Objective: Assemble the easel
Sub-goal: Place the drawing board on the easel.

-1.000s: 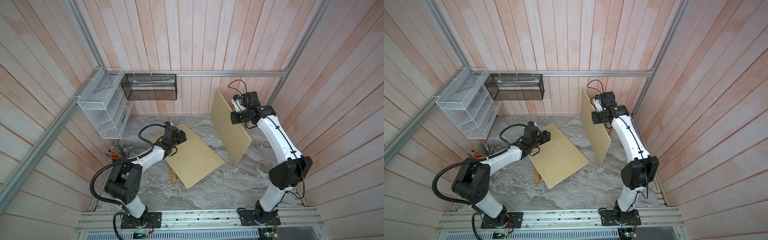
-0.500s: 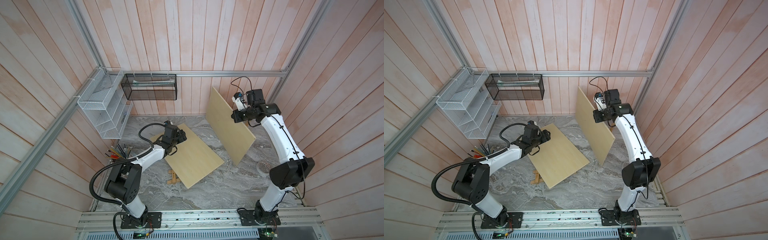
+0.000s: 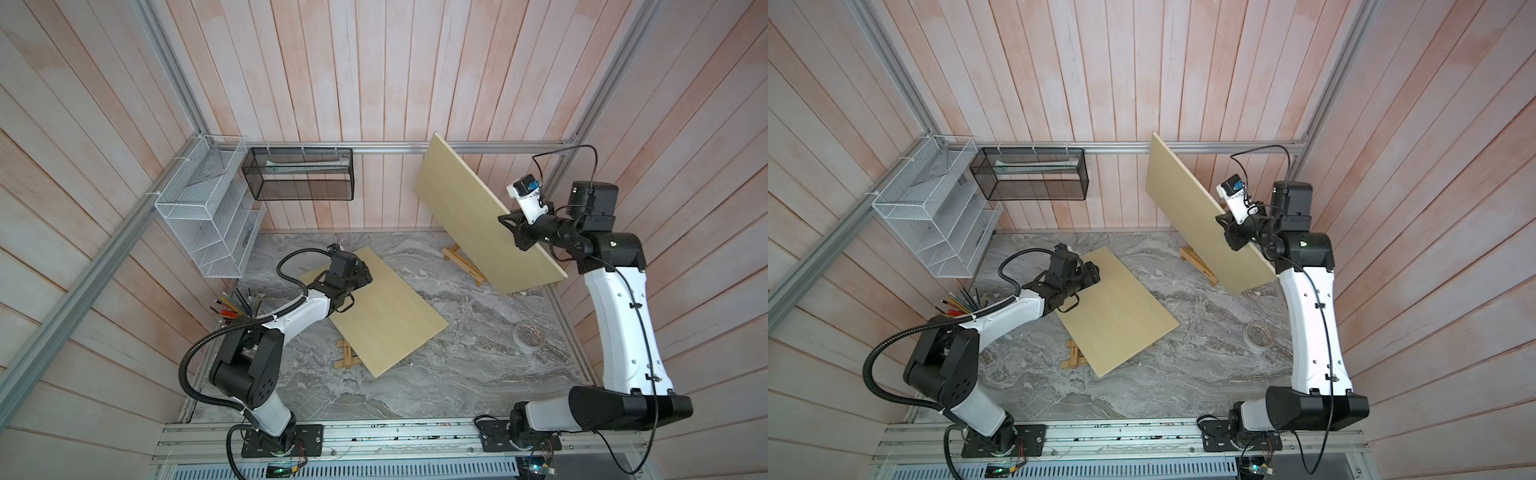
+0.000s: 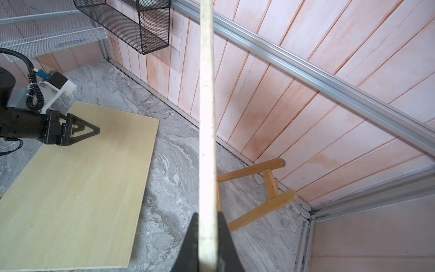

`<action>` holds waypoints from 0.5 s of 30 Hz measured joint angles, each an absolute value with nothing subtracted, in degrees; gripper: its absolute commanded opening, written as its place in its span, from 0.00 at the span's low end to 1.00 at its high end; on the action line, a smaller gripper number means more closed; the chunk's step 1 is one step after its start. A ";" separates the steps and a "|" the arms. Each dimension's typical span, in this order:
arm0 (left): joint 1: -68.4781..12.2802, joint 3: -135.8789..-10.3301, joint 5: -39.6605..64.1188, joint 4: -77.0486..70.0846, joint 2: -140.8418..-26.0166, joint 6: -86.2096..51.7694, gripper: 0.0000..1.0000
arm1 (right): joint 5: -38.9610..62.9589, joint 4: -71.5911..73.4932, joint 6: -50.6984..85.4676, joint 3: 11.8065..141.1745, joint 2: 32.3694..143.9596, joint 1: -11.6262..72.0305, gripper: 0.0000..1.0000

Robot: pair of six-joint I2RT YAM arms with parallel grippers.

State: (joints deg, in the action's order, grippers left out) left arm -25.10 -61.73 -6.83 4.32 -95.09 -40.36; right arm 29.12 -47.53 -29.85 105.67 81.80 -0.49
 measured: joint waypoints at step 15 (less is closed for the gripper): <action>-25.19 -61.73 -8.43 6.63 -95.09 -40.75 0.82 | 29.10 -51.24 -37.41 104.90 88.79 -7.33 0.00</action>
State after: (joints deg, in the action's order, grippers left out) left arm -25.19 -61.73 -8.43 6.63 -95.09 -40.75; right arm 29.10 -51.24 -37.41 104.90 88.79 -7.33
